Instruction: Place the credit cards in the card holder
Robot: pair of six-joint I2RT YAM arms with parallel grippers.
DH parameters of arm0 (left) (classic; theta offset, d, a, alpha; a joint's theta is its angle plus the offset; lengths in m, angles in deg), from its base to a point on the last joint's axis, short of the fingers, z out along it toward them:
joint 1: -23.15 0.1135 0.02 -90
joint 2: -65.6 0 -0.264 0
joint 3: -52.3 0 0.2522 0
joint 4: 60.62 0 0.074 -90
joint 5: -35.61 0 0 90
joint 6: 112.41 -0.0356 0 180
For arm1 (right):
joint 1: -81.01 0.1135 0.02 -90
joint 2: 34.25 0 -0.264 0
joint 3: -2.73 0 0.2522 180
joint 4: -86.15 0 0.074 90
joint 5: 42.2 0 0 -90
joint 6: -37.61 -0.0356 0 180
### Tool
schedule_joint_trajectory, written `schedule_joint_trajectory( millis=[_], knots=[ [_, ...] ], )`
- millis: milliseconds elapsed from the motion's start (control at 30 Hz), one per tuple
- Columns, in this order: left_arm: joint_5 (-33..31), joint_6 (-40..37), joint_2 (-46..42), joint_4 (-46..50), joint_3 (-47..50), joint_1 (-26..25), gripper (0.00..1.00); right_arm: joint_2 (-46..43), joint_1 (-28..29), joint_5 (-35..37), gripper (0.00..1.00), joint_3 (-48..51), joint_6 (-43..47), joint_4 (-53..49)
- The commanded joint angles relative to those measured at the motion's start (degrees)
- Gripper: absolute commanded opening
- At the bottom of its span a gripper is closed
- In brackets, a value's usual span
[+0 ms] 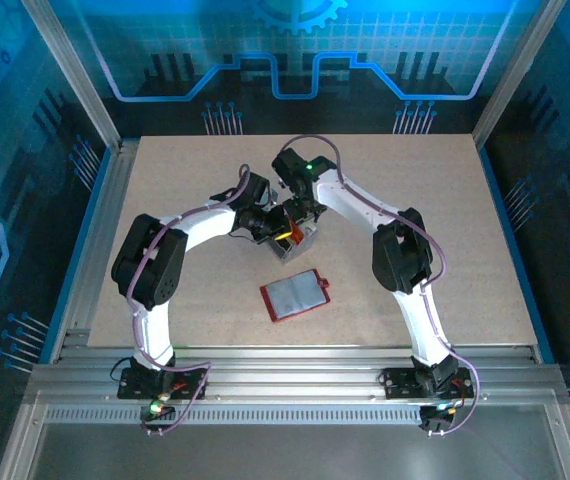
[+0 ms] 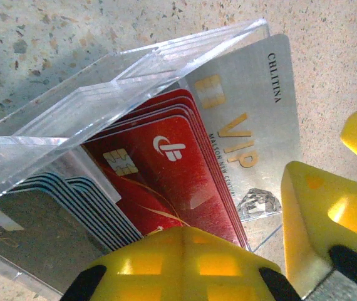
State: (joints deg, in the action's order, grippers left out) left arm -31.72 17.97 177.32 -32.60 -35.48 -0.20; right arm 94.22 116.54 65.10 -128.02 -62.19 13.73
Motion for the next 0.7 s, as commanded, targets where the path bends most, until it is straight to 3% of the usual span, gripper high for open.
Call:
schedule_joint_trajectory(
  millis=[0, 667],
  knots=[
    [-1.14, -0.92, 0.59, 3.18, 2.21, 1.04, 0.03, 1.48, -1.01, -2.88, 0.41, 0.09, -0.24, -0.30],
    [-1.32, -0.74, 0.94, 3.46, 1.95, 1.12, 0.03, 1.79, -2.31, -2.90, 0.31, 2.01, -0.04, 0.56]
  ],
)
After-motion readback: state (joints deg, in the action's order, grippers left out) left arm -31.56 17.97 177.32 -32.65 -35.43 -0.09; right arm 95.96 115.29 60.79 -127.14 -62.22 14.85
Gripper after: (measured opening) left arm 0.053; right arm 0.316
